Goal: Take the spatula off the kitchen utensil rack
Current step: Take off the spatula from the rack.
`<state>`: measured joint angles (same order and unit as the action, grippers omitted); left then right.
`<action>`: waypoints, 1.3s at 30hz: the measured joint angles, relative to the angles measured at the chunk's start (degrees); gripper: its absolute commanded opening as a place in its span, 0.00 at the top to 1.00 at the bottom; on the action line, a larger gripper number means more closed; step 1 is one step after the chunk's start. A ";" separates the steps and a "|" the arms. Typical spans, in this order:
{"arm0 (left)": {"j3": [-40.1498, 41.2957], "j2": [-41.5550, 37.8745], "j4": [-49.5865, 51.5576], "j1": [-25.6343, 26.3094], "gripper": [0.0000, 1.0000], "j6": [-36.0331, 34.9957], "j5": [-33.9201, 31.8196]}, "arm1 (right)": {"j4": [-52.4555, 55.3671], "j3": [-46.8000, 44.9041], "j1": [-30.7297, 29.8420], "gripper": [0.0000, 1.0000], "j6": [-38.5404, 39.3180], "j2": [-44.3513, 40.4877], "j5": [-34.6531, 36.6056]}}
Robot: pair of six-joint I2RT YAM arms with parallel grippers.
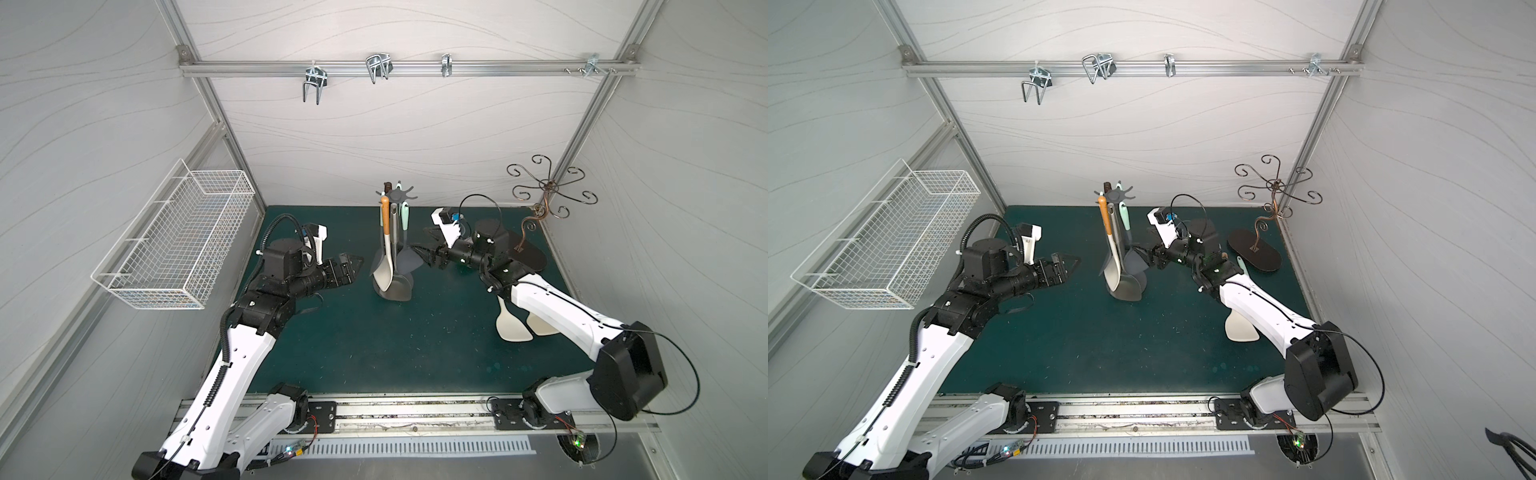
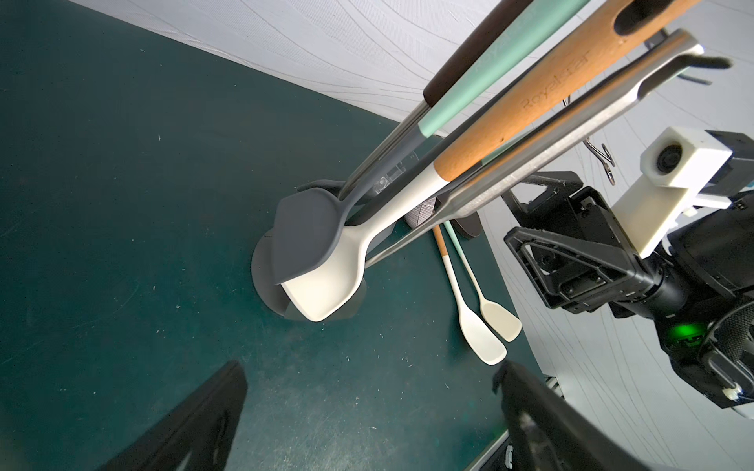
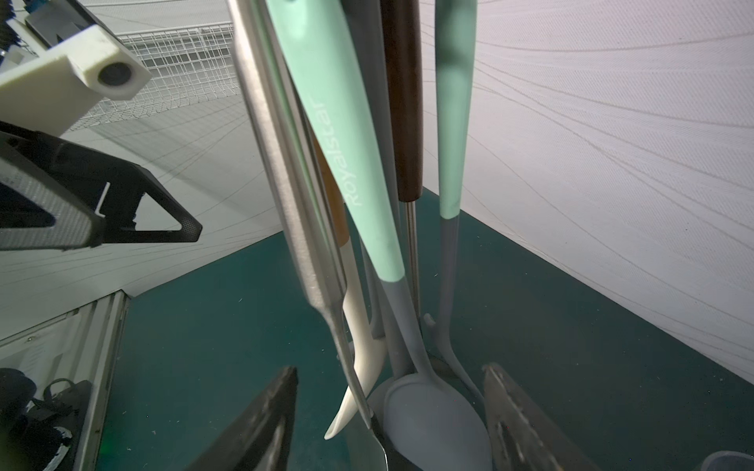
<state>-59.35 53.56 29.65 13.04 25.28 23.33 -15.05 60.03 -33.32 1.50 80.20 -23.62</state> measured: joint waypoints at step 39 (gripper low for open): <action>-1.97 2.78 0.22 -5.88 0.00 -1.49 10.05 | -18.88 -1.03 -6.64 0.52 7.21 10.40 16.72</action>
<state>-61.32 56.34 29.87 7.16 23.79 33.39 -33.93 59.00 -39.97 8.71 90.61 -6.90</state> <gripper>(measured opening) 0.996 0.486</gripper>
